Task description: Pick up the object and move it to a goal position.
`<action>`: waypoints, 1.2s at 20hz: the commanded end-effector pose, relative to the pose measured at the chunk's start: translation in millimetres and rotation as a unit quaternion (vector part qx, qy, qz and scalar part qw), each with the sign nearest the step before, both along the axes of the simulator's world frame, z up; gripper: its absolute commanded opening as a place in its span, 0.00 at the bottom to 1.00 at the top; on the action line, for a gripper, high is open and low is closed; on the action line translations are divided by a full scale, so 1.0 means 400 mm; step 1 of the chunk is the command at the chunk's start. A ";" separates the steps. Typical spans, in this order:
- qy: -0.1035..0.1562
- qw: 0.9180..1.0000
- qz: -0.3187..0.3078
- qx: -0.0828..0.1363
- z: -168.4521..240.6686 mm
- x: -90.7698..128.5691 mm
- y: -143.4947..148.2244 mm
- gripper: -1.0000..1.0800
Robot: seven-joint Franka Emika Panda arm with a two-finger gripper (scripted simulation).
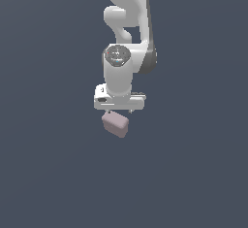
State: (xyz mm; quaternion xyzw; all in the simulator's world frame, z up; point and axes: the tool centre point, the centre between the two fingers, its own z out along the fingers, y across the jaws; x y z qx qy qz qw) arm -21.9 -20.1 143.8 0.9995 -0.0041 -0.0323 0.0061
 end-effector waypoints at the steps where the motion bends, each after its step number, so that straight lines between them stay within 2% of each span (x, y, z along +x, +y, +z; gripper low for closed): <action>1: 0.000 1.000 0.000 0.000 0.000 0.000 0.000 0.96; 10: -0.012 1.000 -0.010 -0.016 0.045 0.014 -0.057 0.96; 24: -0.012 1.000 0.009 -0.014 0.042 0.015 -0.055 0.96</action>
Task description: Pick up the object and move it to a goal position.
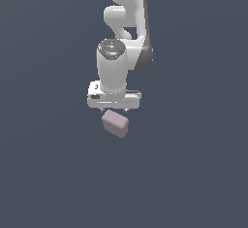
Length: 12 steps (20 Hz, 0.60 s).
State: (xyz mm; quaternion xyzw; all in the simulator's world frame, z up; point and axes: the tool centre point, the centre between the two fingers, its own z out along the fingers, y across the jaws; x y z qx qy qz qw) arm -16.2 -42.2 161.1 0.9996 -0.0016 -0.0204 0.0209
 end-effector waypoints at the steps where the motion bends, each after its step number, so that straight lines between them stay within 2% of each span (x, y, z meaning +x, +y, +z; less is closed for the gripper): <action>1: 0.000 1.000 0.012 0.001 -0.001 0.001 0.000 0.96; 7: 0.001 0.998 0.056 0.004 -0.006 0.003 0.000 0.96; 12: 0.001 0.994 0.110 0.008 -0.011 0.006 0.000 0.96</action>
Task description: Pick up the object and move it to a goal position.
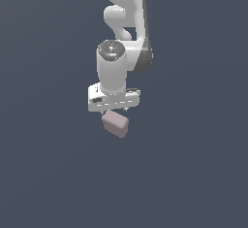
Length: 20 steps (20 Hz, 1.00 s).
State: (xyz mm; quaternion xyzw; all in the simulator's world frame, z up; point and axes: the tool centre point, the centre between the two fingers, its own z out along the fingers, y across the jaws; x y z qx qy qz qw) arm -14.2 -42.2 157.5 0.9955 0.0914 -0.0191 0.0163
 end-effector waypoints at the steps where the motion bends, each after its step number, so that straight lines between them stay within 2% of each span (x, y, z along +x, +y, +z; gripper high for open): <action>1: 0.000 1.000 0.030 0.002 -0.003 0.002 0.000 0.96; 5: 0.000 0.997 0.082 0.005 -0.007 0.005 0.000 0.96; 10: -0.001 0.989 0.147 0.010 -0.013 0.008 0.000 0.96; 15: -0.002 0.977 0.212 0.014 -0.018 0.012 0.001 0.96; 20: -0.003 0.961 0.275 0.017 -0.023 0.016 0.001 0.96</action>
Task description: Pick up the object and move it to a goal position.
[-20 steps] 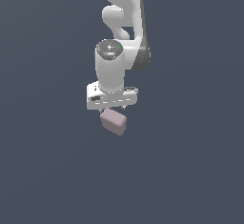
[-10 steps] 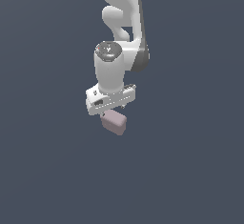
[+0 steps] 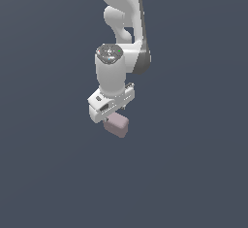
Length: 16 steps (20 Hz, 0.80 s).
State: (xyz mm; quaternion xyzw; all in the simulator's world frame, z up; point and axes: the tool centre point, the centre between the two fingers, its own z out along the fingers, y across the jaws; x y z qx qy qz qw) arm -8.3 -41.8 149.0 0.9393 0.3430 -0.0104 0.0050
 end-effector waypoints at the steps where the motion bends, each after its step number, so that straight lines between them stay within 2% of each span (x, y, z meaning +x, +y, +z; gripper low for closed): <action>1: -0.001 0.999 0.034 0.002 -0.002 0.002 0.000 0.96; 9: -0.004 0.992 0.123 0.007 -0.008 0.008 0.001 0.96; 16: -0.006 0.986 0.167 0.009 -0.010 0.010 0.001 0.96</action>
